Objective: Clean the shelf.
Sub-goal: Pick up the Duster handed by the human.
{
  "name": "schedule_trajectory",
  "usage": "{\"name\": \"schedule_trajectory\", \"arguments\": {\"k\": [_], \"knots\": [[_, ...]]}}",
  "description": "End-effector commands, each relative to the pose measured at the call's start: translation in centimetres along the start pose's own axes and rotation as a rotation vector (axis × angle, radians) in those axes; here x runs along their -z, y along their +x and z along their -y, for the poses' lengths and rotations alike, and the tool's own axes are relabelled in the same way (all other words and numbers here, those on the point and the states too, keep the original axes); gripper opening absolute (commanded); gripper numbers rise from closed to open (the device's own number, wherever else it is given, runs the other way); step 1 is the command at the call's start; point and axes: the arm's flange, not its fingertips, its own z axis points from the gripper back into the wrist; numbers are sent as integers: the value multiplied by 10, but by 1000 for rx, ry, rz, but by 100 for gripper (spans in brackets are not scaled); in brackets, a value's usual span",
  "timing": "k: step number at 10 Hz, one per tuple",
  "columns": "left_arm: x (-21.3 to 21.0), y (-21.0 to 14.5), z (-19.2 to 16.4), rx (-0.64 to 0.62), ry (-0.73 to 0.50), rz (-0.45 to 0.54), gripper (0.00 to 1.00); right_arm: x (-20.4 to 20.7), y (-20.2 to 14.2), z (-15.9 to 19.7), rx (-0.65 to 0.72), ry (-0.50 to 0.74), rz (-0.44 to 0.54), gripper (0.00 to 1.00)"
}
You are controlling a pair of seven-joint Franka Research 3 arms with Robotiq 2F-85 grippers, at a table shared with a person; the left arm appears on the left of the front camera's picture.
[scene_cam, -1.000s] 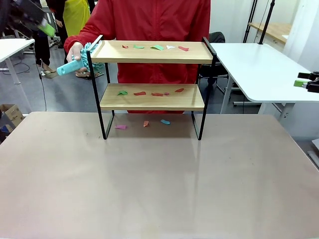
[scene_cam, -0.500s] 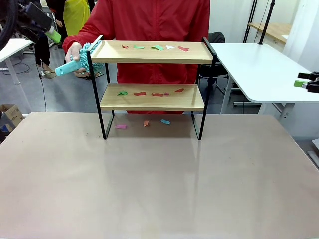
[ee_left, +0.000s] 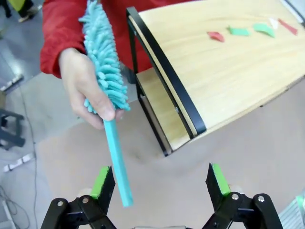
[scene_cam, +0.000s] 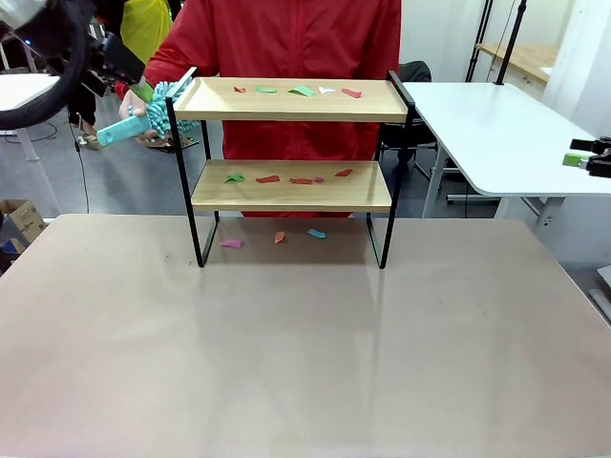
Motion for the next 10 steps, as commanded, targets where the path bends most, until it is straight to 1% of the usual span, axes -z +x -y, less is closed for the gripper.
{"name": "schedule_trajectory", "arguments": {"k": [1, 2, 4, 8, 10], "knots": [[7, -2, 2, -23, 89, -55, 100, 1, 2, -1, -2, 1, 1, 100], [12, -3, 0, -24, 109, -80, 100, 1, 2, -1, -2, 1, 1, 100], [24, -5, -7, -40, 147, -101, 100, 1, 2, -1, -2, 1, 1, 100], [50, -14, -21, -56, 114, -171, 100, 1, 2, -1, -2, 1, 1, 100], [57, -14, -24, -62, 123, -185, 100, 1, 2, -1, -2, 1, 1, 100]]}}
